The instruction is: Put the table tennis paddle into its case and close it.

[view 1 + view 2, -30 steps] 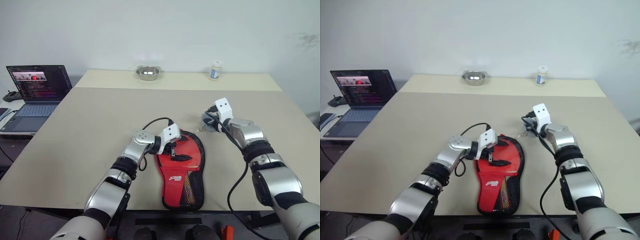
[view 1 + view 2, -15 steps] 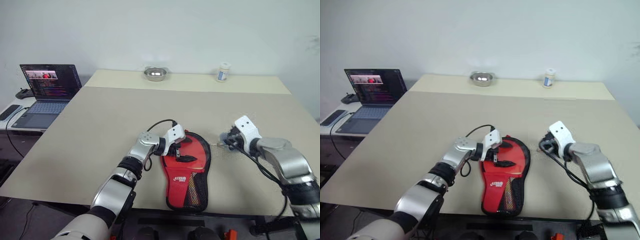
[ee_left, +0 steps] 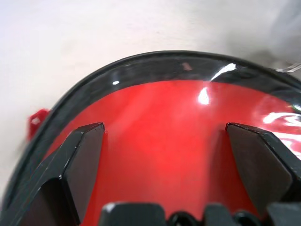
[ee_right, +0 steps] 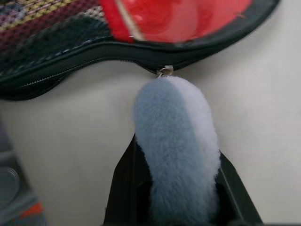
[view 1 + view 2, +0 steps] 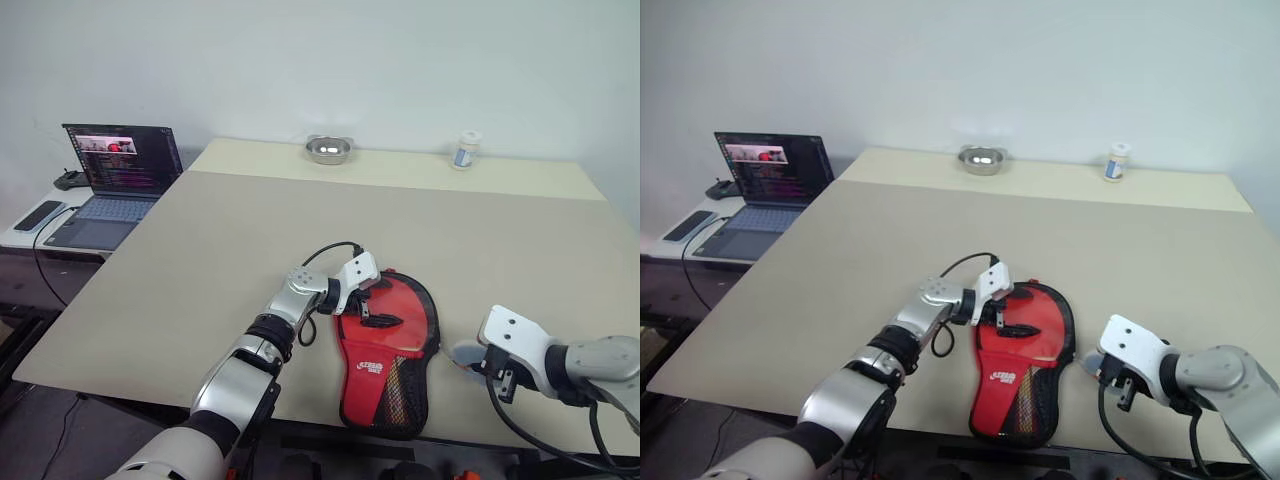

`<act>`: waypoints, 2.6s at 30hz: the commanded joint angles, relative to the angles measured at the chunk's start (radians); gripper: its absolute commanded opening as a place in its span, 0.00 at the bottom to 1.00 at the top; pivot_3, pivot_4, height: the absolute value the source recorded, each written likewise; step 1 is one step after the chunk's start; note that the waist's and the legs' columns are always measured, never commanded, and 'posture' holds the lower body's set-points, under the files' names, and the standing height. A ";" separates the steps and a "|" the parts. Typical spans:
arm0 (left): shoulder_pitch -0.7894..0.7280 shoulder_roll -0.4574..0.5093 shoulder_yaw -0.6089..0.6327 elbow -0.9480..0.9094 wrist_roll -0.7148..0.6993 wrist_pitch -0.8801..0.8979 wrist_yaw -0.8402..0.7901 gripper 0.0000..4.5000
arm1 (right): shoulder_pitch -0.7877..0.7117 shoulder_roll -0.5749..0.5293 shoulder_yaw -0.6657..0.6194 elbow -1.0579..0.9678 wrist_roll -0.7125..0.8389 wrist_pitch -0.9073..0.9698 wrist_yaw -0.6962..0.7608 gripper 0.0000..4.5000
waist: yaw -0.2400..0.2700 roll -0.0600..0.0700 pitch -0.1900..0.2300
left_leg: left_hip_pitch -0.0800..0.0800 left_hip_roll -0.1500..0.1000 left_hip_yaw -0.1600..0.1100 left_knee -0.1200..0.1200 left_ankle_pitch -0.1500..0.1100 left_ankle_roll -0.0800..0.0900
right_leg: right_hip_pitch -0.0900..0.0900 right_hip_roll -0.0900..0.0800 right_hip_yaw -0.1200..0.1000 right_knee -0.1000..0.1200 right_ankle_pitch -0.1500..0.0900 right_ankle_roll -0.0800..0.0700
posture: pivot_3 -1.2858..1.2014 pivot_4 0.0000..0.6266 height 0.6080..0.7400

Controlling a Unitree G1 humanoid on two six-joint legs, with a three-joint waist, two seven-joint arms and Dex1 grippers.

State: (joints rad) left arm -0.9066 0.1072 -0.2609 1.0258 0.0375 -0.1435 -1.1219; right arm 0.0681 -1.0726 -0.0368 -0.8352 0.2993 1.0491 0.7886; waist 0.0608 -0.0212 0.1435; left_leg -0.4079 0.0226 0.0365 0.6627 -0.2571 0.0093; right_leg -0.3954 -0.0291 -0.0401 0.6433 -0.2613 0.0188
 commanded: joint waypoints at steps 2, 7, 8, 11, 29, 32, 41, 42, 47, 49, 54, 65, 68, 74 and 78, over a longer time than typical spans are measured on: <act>0.062 0.026 -0.077 0.114 0.112 0.023 0.044 1.00 | 0.126 -0.065 -0.001 -0.091 0.083 -0.014 0.102 0.10 | 0.010 0.000 -0.004 | 0.000 -0.003 -0.002 0.000 -0.003 0.001 | 0.002 -0.002 -0.001 0.000 -0.003 0.001 | 0.52 0.24 1.00; 0.063 0.025 -0.083 0.117 0.111 0.019 0.048 1.00 | 0.106 -0.038 0.040 -0.067 0.079 -0.031 0.056 0.10 | 0.009 -0.003 -0.009 | 0.006 -0.012 -0.004 0.000 -0.010 0.009 | 0.010 -0.013 -0.004 0.000 -0.008 0.003 | 0.52 0.24 1.00; 0.063 0.024 -0.084 0.118 0.111 0.019 0.049 1.00 | 0.100 -0.035 0.048 -0.061 0.079 -0.033 0.053 0.10 | 0.007 -0.004 -0.009 | 0.006 -0.013 -0.004 0.000 -0.011 0.009 | 0.010 -0.014 -0.004 0.000 -0.008 0.003 | 0.52 0.24 1.00; 0.064 0.021 -0.085 0.119 0.111 0.018 0.055 1.00 | 0.074 -0.019 0.070 -0.043 0.076 -0.031 0.037 0.10 | 0.002 -0.005 -0.010 | 0.008 -0.014 -0.004 0.001 -0.011 0.009 | 0.012 -0.019 -0.004 0.000 -0.008 0.003 | 0.52 0.24 1.00; 0.053 0.013 -0.055 0.062 0.068 0.011 0.048 1.00 | -0.180 -0.043 -0.130 0.156 0.211 0.025 0.110 0.90 | -0.014 -0.005 -0.009 | 0.016 -0.014 -0.007 0.002 -0.010 0.009 | 0.022 -0.024 -0.009 0.000 -0.011 0.008 | 0.52 0.24 1.00; 0.053 0.015 -0.042 0.022 0.051 0.008 0.030 1.00 | -0.289 -0.014 -0.171 0.223 0.277 0.050 0.115 0.90 | -0.018 -0.006 -0.008 | 0.016 -0.014 -0.007 0.002 -0.010 0.009 | 0.022 -0.024 -0.010 0.000 -0.011 0.007 | 0.52 0.24 1.00; 0.045 0.085 0.024 -0.227 -0.050 0.083 -0.070 1.00 | -0.466 0.205 -0.061 0.417 0.255 0.011 -0.025 0.90 | -0.037 -0.008 0.000 | 0.005 -0.014 -0.006 0.000 -0.010 0.009 | 0.009 -0.024 -0.008 0.003 -0.007 0.001 | 0.52 0.24 1.00; 0.046 0.095 0.031 -0.252 -0.059 0.095 -0.075 1.00 | -0.474 0.233 -0.052 0.436 0.244 0.006 -0.046 0.90 | -0.039 -0.007 0.003 | 0.003 -0.014 -0.007 0.000 -0.010 0.009 | 0.007 -0.024 -0.008 0.004 -0.007 0.000 | 0.52 0.24 1.00; 0.064 0.197 0.074 -0.415 -0.104 0.183 -0.099 1.00 | -0.499 0.422 0.011 0.568 0.159 -0.092 -0.179 0.99 | -0.046 -0.001 0.014 | -0.002 -0.014 -0.006 0.001 -0.010 0.009 | 0.001 -0.024 -0.008 0.007 -0.007 0.000 | 0.52 0.24 1.00; 0.085 0.229 0.079 -0.477 -0.120 0.216 -0.111 1.00 | -0.509 0.485 0.022 0.613 0.149 -0.121 -0.201 0.99 | -0.047 0.001 0.015 | -0.003 -0.014 -0.005 0.001 -0.010 0.009 | -0.001 -0.024 -0.008 0.008 -0.007 0.000 | 0.52 0.24 1.00; 0.129 0.279 0.087 -0.574 -0.142 0.277 -0.111 1.00 | -0.549 0.589 0.041 0.763 0.106 -0.189 -0.238 0.99 | -0.046 0.001 0.016 | -0.009 -0.016 -0.002 0.004 -0.009 0.008 | -0.010 -0.024 -0.004 0.014 -0.007 0.000 | 0.52 0.24 1.00; 0.167 0.305 0.086 -0.635 -0.144 0.311 -0.086 1.00 | -0.643 0.608 0.063 0.963 0.057 -0.196 -0.207 0.47 | -0.055 0.002 0.018 | -0.008 -0.015 -0.002 0.014 -0.009 0.010 | -0.010 -0.023 -0.002 0.023 -0.007 0.000 | 0.52 0.24 1.00; 0.170 0.306 0.084 -0.638 -0.144 0.312 -0.083 1.00 | -0.658 0.600 0.090 0.980 0.042 -0.200 -0.181 0.23 | -0.058 0.002 0.018 | -0.008 -0.015 -0.002 0.014 -0.009 0.010 | -0.010 -0.023 -0.002 0.024 -0.007 0.000 | 0.52 0.24 1.00; 0.173 0.306 0.082 -0.640 -0.142 0.309 -0.080 1.00 | -0.720 0.616 0.142 1.018 -0.029 -0.282 -0.172 0.00 | -0.062 0.002 0.018 | -0.008 -0.015 -0.002 0.015 -0.009 0.010 | -0.010 -0.023 -0.001 0.024 -0.006 0.000 | 0.52 0.24 1.00; 0.174 0.302 0.077 -0.639 -0.139 0.305 -0.078 1.00 | -0.779 0.648 0.154 1.051 -0.050 -0.312 -0.167 0.00 | -0.067 0.003 0.018 | -0.008 -0.015 0.000 0.016 -0.008 0.010 | -0.011 -0.023 0.001 0.029 -0.006 0.000 | 0.52 0.24 1.00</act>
State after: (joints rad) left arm -0.7272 0.4069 -0.1903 0.4284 -0.0836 0.1700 -1.2076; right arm -0.6695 -0.4292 0.1215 0.2244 0.2560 0.7721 0.6245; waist -0.0061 -0.0184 0.1619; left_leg -0.4150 0.0079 0.0368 0.6792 -0.2654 0.0191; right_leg -0.4069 -0.0519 -0.0389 0.6737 -0.2675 0.0192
